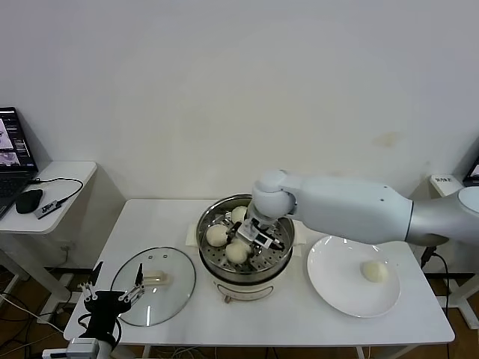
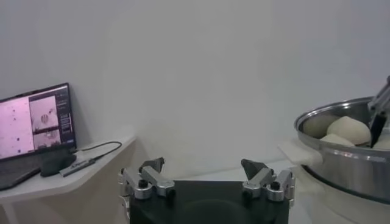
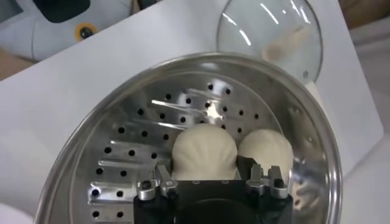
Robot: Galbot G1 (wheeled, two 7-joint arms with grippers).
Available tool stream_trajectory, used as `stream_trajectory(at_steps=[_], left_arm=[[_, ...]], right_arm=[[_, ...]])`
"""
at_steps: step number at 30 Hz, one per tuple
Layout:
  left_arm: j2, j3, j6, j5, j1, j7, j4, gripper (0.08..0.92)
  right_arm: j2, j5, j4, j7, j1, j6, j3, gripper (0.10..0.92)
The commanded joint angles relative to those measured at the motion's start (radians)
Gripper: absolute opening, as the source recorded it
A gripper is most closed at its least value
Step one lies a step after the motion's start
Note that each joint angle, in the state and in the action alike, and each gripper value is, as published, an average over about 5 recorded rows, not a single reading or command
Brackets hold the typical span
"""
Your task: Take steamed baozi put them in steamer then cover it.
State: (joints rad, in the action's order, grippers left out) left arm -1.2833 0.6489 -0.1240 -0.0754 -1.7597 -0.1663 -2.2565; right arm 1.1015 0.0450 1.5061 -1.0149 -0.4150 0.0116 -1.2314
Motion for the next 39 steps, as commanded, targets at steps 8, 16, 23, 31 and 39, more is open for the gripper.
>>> stream_trajectory(at_steps=[8, 16, 23, 31, 39], left_arm=[[-0.004, -0.006, 0.0, 0.001, 0.0, 0.0, 0.0, 0.823], [0.002, -0.009, 0.0, 0.001, 0.005, 0.0, 0.0, 0.823], [0.02, -0.011, 0.0, -0.001, 0.01, 0.001, 0.002, 0.823], [0.038, -0.026, 0.0, 0.001, 0.012, 0.001, 0.005, 0.823], [0.052, -0.041, 0.002, 0.001, 0.009, -0.002, -0.01, 0.823]], right_arm=[[-0.002, 0.019, 0.022, 0.011, -0.003, 0.056, -0.002, 0.7], [-0.078, -0.04, 0.06, -0.019, -0.079, 0.022, 0.027, 0.821], [-0.215, -0.084, 0.105, -0.079, -0.149, -0.099, 0.066, 0.823], [-0.438, -0.125, 0.116, -0.113, -0.133, -0.286, 0.138, 0.823], [-0.648, -0.062, 0.124, -0.107, 0.038, -0.277, 0.205, 0.823]])
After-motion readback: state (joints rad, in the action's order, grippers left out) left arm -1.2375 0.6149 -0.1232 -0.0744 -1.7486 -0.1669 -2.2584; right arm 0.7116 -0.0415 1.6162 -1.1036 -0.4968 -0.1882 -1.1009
